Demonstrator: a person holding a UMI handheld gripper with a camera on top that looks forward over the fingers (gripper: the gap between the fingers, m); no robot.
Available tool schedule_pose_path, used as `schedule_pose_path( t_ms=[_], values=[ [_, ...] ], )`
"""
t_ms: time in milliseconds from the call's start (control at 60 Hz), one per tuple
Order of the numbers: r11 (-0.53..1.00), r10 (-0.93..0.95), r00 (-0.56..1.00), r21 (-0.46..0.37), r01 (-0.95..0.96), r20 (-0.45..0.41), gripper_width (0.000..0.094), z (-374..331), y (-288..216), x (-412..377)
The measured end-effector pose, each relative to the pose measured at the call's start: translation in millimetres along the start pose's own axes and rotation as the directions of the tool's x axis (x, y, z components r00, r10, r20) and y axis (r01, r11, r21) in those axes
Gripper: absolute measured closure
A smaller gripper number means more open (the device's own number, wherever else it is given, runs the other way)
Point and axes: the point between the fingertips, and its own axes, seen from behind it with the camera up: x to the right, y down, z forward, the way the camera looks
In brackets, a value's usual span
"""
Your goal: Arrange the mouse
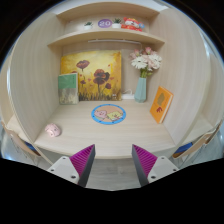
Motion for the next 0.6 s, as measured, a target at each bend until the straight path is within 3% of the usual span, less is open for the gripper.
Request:
schedule_pose_path(
  t_ms=[300, 600],
  values=[
    [0.979, -0.041, 0.991, -0.192, 0.064, 0.125, 0.0206, 41, 81, -118],
    [0.956, -0.106, 0.962, -0.241, 0.169, 0.254, 0.0195, 109, 74, -253]
  ],
)
